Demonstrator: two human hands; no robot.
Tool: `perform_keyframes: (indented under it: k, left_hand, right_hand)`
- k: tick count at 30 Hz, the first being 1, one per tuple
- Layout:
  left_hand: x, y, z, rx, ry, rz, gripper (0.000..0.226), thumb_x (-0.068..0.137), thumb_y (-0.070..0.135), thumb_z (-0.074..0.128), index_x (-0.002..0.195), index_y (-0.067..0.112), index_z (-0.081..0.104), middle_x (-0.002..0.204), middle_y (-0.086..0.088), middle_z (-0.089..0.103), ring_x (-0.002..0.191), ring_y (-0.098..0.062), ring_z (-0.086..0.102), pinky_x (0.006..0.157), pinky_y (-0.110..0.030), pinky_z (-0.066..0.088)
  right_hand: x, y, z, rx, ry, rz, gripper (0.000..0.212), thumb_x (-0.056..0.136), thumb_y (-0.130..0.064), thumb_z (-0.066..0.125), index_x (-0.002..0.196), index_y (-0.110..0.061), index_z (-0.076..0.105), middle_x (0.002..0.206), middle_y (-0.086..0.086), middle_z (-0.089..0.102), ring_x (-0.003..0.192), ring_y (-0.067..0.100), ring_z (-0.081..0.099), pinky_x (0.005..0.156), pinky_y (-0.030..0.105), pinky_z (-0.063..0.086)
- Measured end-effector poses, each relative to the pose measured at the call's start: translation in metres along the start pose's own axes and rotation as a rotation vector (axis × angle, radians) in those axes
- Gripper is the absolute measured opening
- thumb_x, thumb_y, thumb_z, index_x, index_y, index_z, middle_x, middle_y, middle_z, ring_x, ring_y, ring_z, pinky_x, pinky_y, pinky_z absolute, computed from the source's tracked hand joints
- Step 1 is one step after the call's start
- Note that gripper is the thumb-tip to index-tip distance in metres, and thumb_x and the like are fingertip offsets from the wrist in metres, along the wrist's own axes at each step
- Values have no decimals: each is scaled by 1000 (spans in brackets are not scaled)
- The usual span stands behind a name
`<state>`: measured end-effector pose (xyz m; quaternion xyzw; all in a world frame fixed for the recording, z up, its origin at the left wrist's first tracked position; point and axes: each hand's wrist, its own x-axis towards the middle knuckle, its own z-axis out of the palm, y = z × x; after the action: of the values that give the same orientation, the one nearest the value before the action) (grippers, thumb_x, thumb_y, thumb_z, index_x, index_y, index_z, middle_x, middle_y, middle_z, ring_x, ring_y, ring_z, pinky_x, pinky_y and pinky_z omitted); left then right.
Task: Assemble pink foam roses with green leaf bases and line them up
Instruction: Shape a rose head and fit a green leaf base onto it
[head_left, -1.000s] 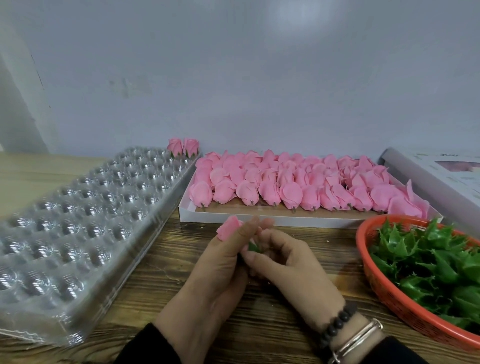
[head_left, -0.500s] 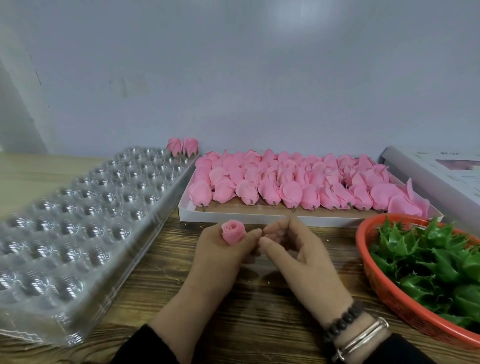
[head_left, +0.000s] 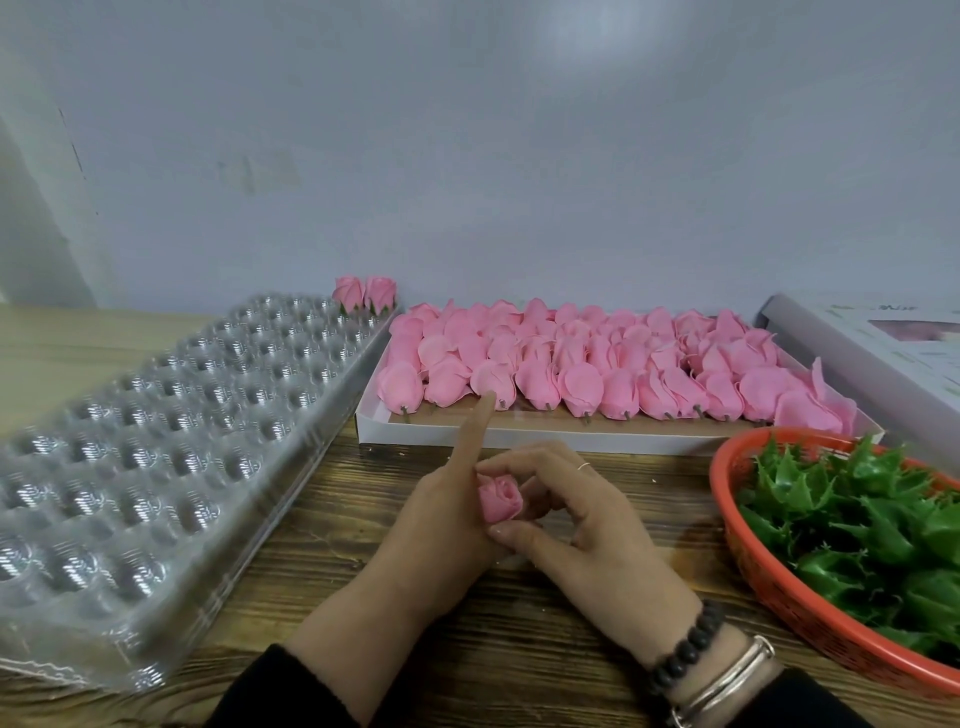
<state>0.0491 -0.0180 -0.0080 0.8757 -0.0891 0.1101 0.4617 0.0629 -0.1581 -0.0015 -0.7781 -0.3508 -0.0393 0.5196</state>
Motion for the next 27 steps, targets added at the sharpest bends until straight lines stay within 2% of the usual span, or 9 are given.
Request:
perform_keyframes:
  k: [3,9,12,15,18,21,22,24,27]
  left_hand:
    - [0,-1,1,-26,-24,18,94,70,11,75,121,61,16,88,24,62,87,11,59,74,-6,45]
    - [-2,-1,4,-67,-56,1,98,68,9,76,121,65,16,68,20,64,69,8,60,67,-3,41]
    - [-2,0,4,-114,-52,-14,102,66,8,78,128,62,18,74,8,63,70,3,61,71,-10,46]
    - [-2,2,2,-185,-55,-39,108,61,12,84,134,59,20,81,-5,64,76,-13,64,79,-24,53]
    - [-2,1,0,-223,-54,-22,108,51,24,89,129,61,24,92,10,62,87,-1,62,83,-17,49]
    - [-3,0,-5,-192,20,-18,85,42,44,82,116,49,40,107,13,55,97,3,55,80,-10,43]
    - [-3,-1,-7,-161,56,-12,74,43,44,81,107,44,44,107,10,55,96,2,55,77,-11,43]
    - [-2,-2,-9,-95,116,7,53,54,29,85,91,35,47,100,5,56,90,-1,55,71,-15,43]
    - [-3,-1,-8,-31,141,54,38,66,10,79,83,27,49,93,5,58,83,-2,55,67,-12,42]
  right_hand:
    - [0,0,-2,-6,-4,17,33,72,-22,66,92,-48,58,93,-25,56,85,2,54,75,13,43]
    - [1,1,-3,60,38,103,25,75,-10,74,74,-32,65,69,-14,55,69,3,51,66,16,42]
    - [2,0,-2,140,61,145,21,73,-7,75,72,-26,67,61,-12,54,62,0,49,59,13,41]
    - [3,1,-2,183,98,163,20,73,-2,73,73,-21,67,59,-8,54,59,2,50,57,15,42]
    - [4,5,-3,250,169,192,20,73,3,71,73,-17,67,58,-2,53,57,8,50,56,17,43]
    - [5,12,-7,332,271,250,20,73,4,70,72,-15,66,60,0,55,58,11,51,57,17,45]
    - [5,14,-9,360,296,272,19,73,5,70,73,-14,66,62,1,56,60,12,52,58,17,46]
    - [6,17,-11,432,332,315,17,75,5,68,76,-11,65,66,5,58,62,14,53,60,18,48]
    - [7,19,-12,527,354,351,14,76,7,66,78,-7,65,65,5,61,58,11,56,58,17,50]
